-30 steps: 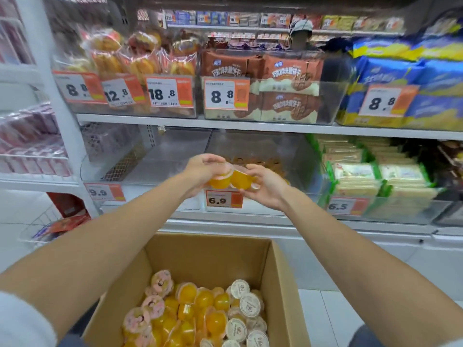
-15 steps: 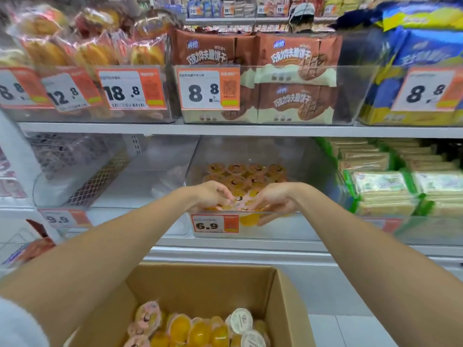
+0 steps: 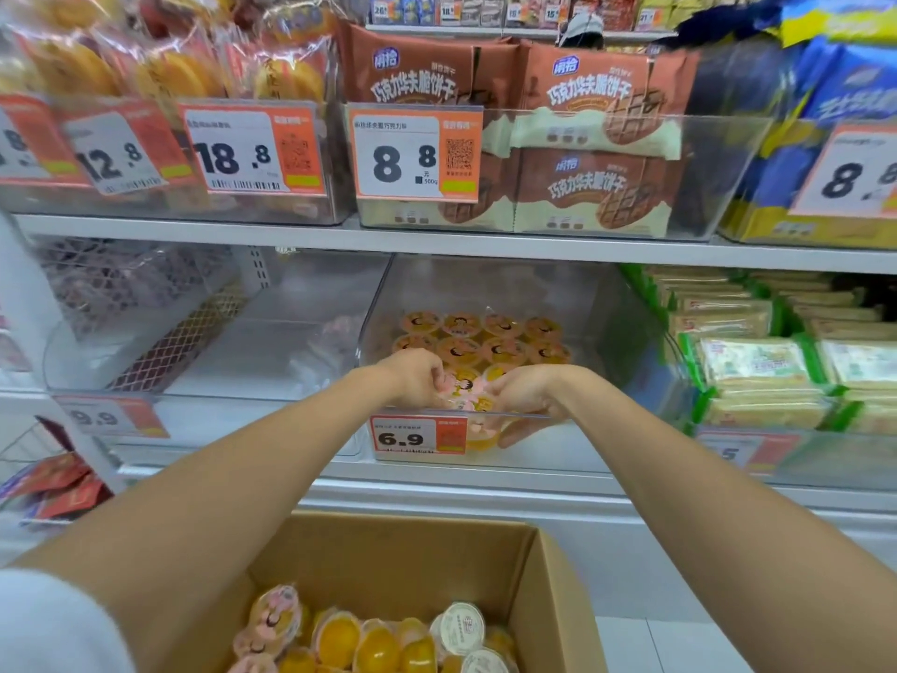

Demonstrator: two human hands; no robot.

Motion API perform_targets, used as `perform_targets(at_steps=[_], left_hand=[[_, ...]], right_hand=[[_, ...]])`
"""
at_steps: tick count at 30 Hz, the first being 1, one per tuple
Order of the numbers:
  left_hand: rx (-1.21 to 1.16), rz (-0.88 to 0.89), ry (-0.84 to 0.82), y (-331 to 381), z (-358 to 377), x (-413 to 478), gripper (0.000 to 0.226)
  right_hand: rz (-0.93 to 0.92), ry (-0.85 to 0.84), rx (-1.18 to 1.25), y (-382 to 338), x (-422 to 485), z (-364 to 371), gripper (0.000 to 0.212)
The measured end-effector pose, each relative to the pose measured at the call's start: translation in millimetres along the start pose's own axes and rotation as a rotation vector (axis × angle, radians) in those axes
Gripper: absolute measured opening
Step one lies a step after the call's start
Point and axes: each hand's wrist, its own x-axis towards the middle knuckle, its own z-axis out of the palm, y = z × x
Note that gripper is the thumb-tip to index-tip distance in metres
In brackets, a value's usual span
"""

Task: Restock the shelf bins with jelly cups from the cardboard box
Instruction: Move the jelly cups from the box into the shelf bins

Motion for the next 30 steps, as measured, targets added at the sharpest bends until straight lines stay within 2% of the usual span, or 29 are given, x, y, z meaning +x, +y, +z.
perform_targets(at_steps=[3, 7, 10, 14, 16, 19, 22, 24, 28, 30], left_hand=[[-0.072, -0.029, -0.047, 1, 1, 0, 0.022], [0.007, -0.059, -0.151, 4, -5, -2, 0.013], [0.001, -0.068, -0.171, 5, -6, -2, 0.016], [-0.173, -0.016, -0.034, 3, -6, -8, 0.011], [-0.225, -0.006, 0.045, 1, -3, -9, 0.009], [-0.235, -0.018, 0.059, 0, 3, -6, 0.009], [-0.297, -0.026, 0.025, 0, 6, -6, 0.026], [-0.297, -0.028, 0.017, 1, 6, -6, 0.028], [-0.254, -0.07, 0.021, 3, 6, -3, 0.015], [-0.289, -0.062, 0.044, 1, 8, -1, 0.02]], right_hand=[[0.003, 0.039, -0.126, -2, 1, 1, 0.065], [-0.03, 0.079, -0.255, -1, 0, 7, 0.038], [-0.056, 0.221, -0.366, -2, -2, 8, 0.027], [-0.031, 0.33, -0.458, -1, -4, 4, 0.021], [0.013, 0.242, -0.378, -4, -5, 4, 0.024], [0.095, 0.107, -0.284, -8, -5, 8, 0.035], [0.092, 0.093, -0.152, -9, -3, 15, 0.035], [0.049, 0.145, -0.172, -12, -3, 20, 0.04], [-0.009, 0.279, -0.325, -13, -3, 20, 0.047], [-0.073, 0.536, -0.393, -5, -7, 0, 0.045]])
